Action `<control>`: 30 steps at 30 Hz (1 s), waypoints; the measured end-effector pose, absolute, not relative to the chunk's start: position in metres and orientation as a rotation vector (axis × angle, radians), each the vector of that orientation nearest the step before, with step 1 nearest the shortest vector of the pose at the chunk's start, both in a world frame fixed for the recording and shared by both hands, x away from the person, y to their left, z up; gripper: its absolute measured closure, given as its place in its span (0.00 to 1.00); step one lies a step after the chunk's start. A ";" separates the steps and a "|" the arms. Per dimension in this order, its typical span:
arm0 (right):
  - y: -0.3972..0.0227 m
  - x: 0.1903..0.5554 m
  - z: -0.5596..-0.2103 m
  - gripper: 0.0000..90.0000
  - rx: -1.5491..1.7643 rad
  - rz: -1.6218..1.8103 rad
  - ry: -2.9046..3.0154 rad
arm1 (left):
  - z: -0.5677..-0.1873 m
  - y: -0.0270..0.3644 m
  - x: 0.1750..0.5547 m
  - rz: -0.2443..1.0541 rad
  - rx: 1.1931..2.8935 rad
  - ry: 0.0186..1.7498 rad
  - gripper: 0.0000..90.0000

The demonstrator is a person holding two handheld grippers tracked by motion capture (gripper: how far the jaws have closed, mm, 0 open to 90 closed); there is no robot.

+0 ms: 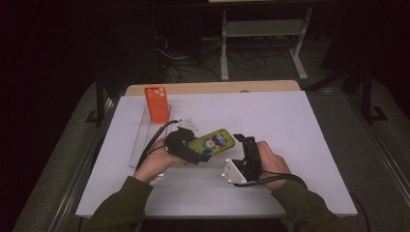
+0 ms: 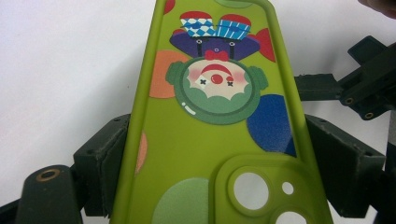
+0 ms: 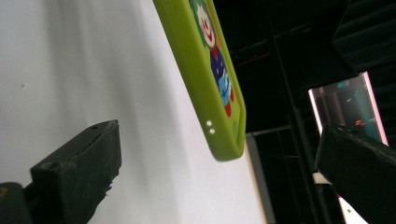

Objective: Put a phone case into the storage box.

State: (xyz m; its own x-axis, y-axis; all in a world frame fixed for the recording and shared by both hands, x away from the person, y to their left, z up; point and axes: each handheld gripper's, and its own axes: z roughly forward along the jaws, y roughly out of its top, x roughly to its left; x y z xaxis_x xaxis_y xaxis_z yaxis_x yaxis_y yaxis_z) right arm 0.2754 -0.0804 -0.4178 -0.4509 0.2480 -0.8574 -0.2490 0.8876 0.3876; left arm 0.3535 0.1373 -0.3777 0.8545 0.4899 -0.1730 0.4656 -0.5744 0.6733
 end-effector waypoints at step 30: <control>-0.058 0.265 -0.434 0.28 -0.176 0.426 1.796 | -0.378 0.126 0.346 -0.003 2.291 0.615 0.17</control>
State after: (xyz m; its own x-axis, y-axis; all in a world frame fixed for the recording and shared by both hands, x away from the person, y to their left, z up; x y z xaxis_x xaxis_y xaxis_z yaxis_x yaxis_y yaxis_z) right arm 0.2654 -0.0576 -0.4341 -0.2684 0.1027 -0.9578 -0.3387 0.9208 0.1936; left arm 0.3465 0.1259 -0.3775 0.8845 0.4293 -0.1824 0.4310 -0.6028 0.6715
